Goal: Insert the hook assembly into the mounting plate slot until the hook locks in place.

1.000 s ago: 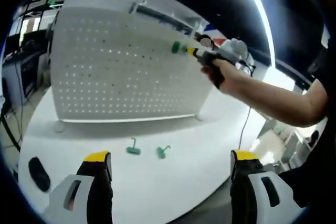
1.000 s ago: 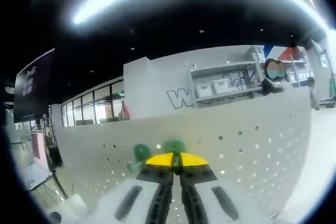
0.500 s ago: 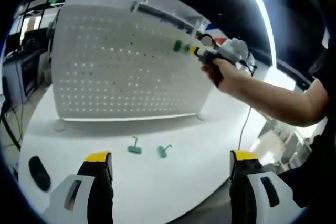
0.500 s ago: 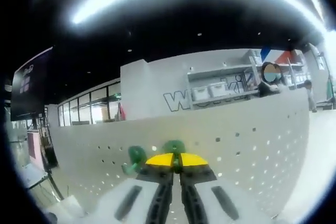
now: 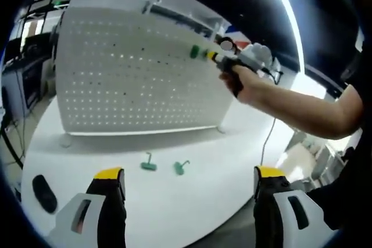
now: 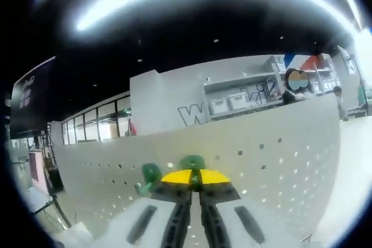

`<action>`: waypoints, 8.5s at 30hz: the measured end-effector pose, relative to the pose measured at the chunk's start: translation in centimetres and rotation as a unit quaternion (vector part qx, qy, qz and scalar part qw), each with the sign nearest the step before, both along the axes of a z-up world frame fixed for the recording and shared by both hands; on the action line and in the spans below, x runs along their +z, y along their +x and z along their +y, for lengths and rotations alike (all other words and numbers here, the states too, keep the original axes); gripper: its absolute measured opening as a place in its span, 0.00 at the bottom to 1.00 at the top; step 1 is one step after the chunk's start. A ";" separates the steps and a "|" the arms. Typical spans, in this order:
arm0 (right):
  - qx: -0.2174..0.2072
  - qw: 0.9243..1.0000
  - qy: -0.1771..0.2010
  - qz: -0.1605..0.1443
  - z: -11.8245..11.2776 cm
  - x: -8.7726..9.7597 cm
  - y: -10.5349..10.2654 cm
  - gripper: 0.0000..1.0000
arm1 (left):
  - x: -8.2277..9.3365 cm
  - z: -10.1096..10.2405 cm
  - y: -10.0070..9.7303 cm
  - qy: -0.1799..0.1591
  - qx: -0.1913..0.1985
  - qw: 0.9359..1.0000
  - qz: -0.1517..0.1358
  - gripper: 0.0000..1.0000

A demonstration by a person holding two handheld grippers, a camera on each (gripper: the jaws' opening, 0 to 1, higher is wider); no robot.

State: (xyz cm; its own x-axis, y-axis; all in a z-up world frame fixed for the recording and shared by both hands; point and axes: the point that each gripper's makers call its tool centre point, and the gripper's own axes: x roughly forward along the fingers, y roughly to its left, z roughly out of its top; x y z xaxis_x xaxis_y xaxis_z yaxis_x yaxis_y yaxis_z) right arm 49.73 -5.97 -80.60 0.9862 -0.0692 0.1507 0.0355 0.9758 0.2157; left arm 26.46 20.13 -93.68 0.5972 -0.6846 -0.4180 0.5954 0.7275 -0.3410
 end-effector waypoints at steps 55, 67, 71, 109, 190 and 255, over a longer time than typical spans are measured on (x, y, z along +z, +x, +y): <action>0.063 0.993 -0.055 0.085 0.6 -4.4 -5.0 0.37 | -1.1 -0.3 -0.8 0.011 -0.003 1.000 0.013 1.00; 0.088 0.977 -0.068 0.183 -0.3 -11.9 -11.5 0.42 | -1.5 -0.8 -1.3 0.016 -0.009 1.000 0.019 1.00; 0.099 0.969 -0.068 0.214 -0.2 -14.0 -13.6 0.43 | -1.9 -0.9 -1.5 0.018 -0.012 0.999 0.025 1.00; 0.234 0.895 -0.032 0.379 3.4 -23.6 -27.4 0.46 | -4.6 0.7 -3.5 0.044 -0.009 0.997 0.061 1.00; 0.400 0.799 -0.112 0.435 21.0 -30.2 -8.1 0.01 | -6.4 4.5 -3.1 0.070 0.004 0.993 0.097 1.00; 0.373 0.913 0.082 0.143 21.0 -4.4 -21.9 0.00 | 5.0 -5.2 0.4 -0.095 -0.024 0.995 0.008 0.07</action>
State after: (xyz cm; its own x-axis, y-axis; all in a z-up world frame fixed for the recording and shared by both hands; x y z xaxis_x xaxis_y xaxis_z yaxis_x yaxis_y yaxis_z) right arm 27.82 15.00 -85.02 0.7656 0.6392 -0.0723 -0.5483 0.7073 0.4462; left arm 26.88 14.92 -88.70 0.5557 -0.7799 -0.2880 0.6216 0.6197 -0.4791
